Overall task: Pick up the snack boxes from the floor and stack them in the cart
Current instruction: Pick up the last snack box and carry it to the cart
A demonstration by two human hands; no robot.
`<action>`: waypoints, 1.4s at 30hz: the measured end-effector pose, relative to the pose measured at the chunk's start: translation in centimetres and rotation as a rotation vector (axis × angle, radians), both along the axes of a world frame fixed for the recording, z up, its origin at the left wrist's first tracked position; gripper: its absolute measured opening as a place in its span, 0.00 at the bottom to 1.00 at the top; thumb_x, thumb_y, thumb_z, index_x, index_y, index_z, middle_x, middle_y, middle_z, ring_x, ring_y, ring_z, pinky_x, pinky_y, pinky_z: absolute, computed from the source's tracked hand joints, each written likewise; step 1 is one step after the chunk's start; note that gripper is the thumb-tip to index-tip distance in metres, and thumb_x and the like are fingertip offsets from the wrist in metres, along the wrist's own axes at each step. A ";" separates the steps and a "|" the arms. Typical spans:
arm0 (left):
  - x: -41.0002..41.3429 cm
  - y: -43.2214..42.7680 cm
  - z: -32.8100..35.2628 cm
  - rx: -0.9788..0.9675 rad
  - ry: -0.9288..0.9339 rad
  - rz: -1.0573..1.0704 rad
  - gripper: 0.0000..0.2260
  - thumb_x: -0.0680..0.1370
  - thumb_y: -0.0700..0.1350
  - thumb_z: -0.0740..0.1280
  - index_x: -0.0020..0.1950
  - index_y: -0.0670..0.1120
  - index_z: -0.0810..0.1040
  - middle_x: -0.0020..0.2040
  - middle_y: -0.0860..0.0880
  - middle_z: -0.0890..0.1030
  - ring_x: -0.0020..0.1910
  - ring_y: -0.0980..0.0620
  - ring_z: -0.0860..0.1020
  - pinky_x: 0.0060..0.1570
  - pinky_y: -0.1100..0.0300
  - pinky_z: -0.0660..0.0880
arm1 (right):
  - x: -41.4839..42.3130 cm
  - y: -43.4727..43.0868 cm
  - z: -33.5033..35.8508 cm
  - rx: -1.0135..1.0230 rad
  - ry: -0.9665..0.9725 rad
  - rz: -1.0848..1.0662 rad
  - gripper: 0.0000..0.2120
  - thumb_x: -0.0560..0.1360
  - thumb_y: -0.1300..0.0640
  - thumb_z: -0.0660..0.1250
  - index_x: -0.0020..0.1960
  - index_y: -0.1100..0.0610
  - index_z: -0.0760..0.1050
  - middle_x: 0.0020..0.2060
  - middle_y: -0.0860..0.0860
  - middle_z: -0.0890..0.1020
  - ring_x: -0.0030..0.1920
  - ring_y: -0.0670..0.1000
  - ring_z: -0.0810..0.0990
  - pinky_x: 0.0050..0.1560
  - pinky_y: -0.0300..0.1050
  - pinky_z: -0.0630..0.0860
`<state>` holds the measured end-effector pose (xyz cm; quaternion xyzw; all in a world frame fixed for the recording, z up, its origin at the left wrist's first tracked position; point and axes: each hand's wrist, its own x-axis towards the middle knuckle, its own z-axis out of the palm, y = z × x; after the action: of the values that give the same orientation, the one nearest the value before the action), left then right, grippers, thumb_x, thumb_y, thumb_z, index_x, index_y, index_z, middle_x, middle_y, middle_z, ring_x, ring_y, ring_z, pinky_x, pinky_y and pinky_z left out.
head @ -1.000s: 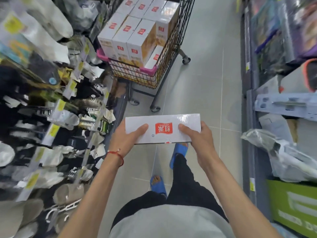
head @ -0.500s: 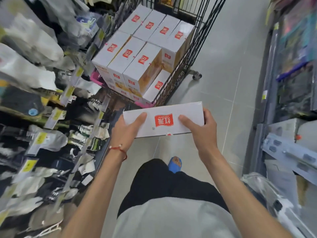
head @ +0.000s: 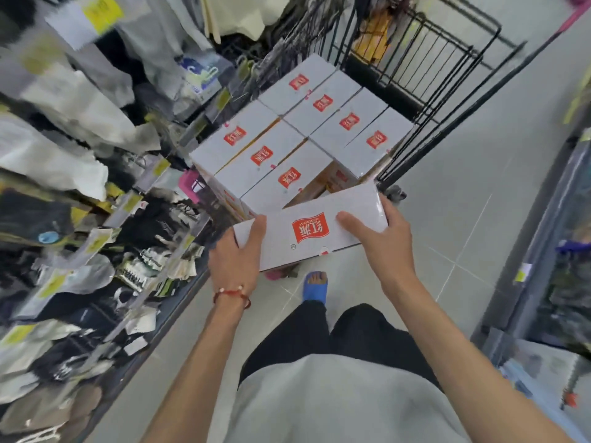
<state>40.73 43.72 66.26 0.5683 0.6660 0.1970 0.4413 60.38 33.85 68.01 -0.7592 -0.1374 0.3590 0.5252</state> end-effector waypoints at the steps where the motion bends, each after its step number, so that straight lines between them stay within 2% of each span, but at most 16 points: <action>1: 0.4 0.3 -0.1 -0.002 0.002 0.019 0.25 0.77 0.69 0.64 0.55 0.49 0.83 0.50 0.52 0.84 0.48 0.49 0.81 0.45 0.58 0.73 | 0.8 0.9 -0.1 -0.012 0.001 0.030 0.31 0.72 0.46 0.79 0.72 0.45 0.73 0.58 0.43 0.84 0.57 0.47 0.84 0.55 0.49 0.85; 4: 1.6 -0.1 -0.3 -0.062 0.019 0.102 0.23 0.78 0.67 0.64 0.53 0.49 0.82 0.49 0.53 0.83 0.46 0.53 0.80 0.43 0.61 0.72 | 2.8 2.8 -0.1 -0.038 0.021 0.119 0.30 0.71 0.46 0.79 0.70 0.44 0.74 0.57 0.41 0.83 0.57 0.48 0.84 0.54 0.49 0.85; 7: 3.0 -0.6 0.1 -0.109 0.011 0.202 0.20 0.79 0.62 0.65 0.55 0.47 0.81 0.47 0.52 0.83 0.42 0.58 0.78 0.34 0.73 0.69 | 4.5 4.6 0.1 -0.029 0.054 0.211 0.28 0.73 0.50 0.79 0.69 0.44 0.73 0.56 0.39 0.83 0.56 0.43 0.84 0.47 0.36 0.82; 11: 5.1 -0.5 0.3 -0.165 -0.010 0.323 0.18 0.80 0.60 0.66 0.53 0.45 0.80 0.42 0.54 0.81 0.39 0.60 0.78 0.25 0.73 0.71 | 7.4 6.8 -0.7 -0.045 0.072 0.378 0.27 0.73 0.50 0.78 0.69 0.46 0.74 0.57 0.39 0.82 0.56 0.41 0.82 0.47 0.33 0.78; 13: 6.0 -1.0 0.0 -0.144 0.013 0.379 0.23 0.77 0.66 0.66 0.54 0.48 0.81 0.46 0.53 0.84 0.45 0.53 0.82 0.37 0.64 0.79 | 8.8 7.6 -1.1 -0.067 0.087 0.456 0.29 0.74 0.50 0.78 0.71 0.49 0.73 0.59 0.42 0.83 0.57 0.41 0.81 0.51 0.35 0.77; 15: 7.0 -1.7 -0.2 -0.129 0.036 0.429 0.23 0.76 0.68 0.65 0.56 0.50 0.81 0.51 0.53 0.84 0.51 0.50 0.82 0.51 0.55 0.78 | 10.2 8.5 -1.5 -0.078 0.107 0.531 0.28 0.74 0.53 0.78 0.71 0.49 0.73 0.58 0.42 0.83 0.57 0.42 0.81 0.52 0.36 0.77; 19: 9.1 -2.7 -0.6 -0.161 0.037 0.490 0.23 0.73 0.67 0.69 0.58 0.51 0.80 0.54 0.54 0.84 0.54 0.49 0.81 0.58 0.52 0.77 | 12.5 10.5 -2.1 -0.130 0.097 0.677 0.24 0.74 0.56 0.77 0.68 0.50 0.75 0.56 0.44 0.84 0.56 0.43 0.82 0.48 0.33 0.75; 21: 10.0 -2.8 -0.8 -0.174 0.043 0.500 0.26 0.69 0.67 0.70 0.58 0.51 0.80 0.55 0.54 0.84 0.55 0.49 0.82 0.59 0.51 0.78 | 13.4 11.4 -2.6 -0.164 0.091 0.723 0.21 0.75 0.57 0.76 0.66 0.50 0.74 0.52 0.41 0.83 0.52 0.38 0.81 0.41 0.27 0.73; 24: 10.7 -2.1 -1.4 -0.190 0.041 0.512 0.20 0.72 0.60 0.74 0.59 0.51 0.79 0.52 0.55 0.82 0.54 0.50 0.81 0.56 0.56 0.76 | 14.3 12.1 -3.9 -0.215 0.091 0.762 0.18 0.77 0.57 0.75 0.64 0.49 0.74 0.48 0.37 0.82 0.46 0.34 0.79 0.37 0.25 0.73; 27: 10.8 -0.5 -2.3 -0.225 0.042 0.512 0.25 0.70 0.62 0.73 0.62 0.48 0.79 0.53 0.54 0.82 0.55 0.50 0.80 0.57 0.56 0.76 | 14.2 12.9 -5.1 -0.263 0.074 0.768 0.18 0.77 0.55 0.75 0.64 0.50 0.74 0.49 0.38 0.82 0.48 0.36 0.81 0.44 0.30 0.75; 31: 10.3 0.6 -4.5 -0.334 0.003 0.545 0.29 0.68 0.64 0.73 0.63 0.49 0.80 0.56 0.53 0.83 0.60 0.49 0.79 0.63 0.54 0.75 | 13.6 13.6 -6.5 -0.302 0.019 0.768 0.25 0.75 0.53 0.77 0.68 0.55 0.74 0.57 0.46 0.84 0.56 0.46 0.83 0.58 0.45 0.80; 33: 10.2 0.8 -5.8 -0.380 -0.009 0.573 0.35 0.61 0.68 0.70 0.62 0.50 0.79 0.56 0.52 0.83 0.65 0.46 0.76 0.66 0.49 0.74 | 13.3 13.9 -7.4 -0.326 -0.032 0.788 0.23 0.74 0.54 0.78 0.66 0.57 0.76 0.57 0.48 0.84 0.55 0.47 0.83 0.60 0.48 0.81; 35: 10.3 0.9 -6.9 -0.410 -0.009 0.571 0.35 0.61 0.68 0.70 0.62 0.49 0.79 0.56 0.52 0.82 0.68 0.46 0.73 0.69 0.49 0.71 | 12.7 14.1 -7.8 -0.345 -0.141 0.809 0.20 0.72 0.52 0.79 0.60 0.55 0.78 0.54 0.49 0.84 0.51 0.47 0.83 0.59 0.51 0.83; 38: 10.7 1.4 -7.6 -0.464 -0.037 0.588 0.33 0.66 0.63 0.73 0.66 0.47 0.77 0.61 0.49 0.81 0.66 0.47 0.75 0.68 0.51 0.71 | 12.2 14.2 -8.8 -0.421 -0.326 0.840 0.30 0.65 0.40 0.78 0.60 0.55 0.77 0.57 0.55 0.81 0.59 0.57 0.79 0.61 0.59 0.80; 40: 11.0 1.5 -8.0 -0.475 -0.048 0.594 0.32 0.67 0.61 0.74 0.66 0.46 0.76 0.61 0.48 0.82 0.62 0.44 0.79 0.66 0.49 0.74 | 12.3 14.1 -9.0 -0.480 -0.364 0.864 0.31 0.69 0.49 0.78 0.68 0.59 0.74 0.61 0.57 0.76 0.64 0.59 0.74 0.65 0.55 0.76; 42: 11.0 1.4 -8.6 -0.465 -0.034 0.571 0.29 0.70 0.60 0.75 0.66 0.47 0.76 0.61 0.49 0.83 0.61 0.43 0.80 0.65 0.47 0.75 | 12.6 13.6 -9.1 -0.482 -0.387 0.873 0.28 0.72 0.59 0.76 0.70 0.60 0.73 0.60 0.58 0.75 0.63 0.59 0.72 0.59 0.48 0.73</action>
<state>51.71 45.08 57.71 0.2408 0.8173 0.1649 0.4968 72.97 47.46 58.90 -0.7828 -0.4485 0.4189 0.1024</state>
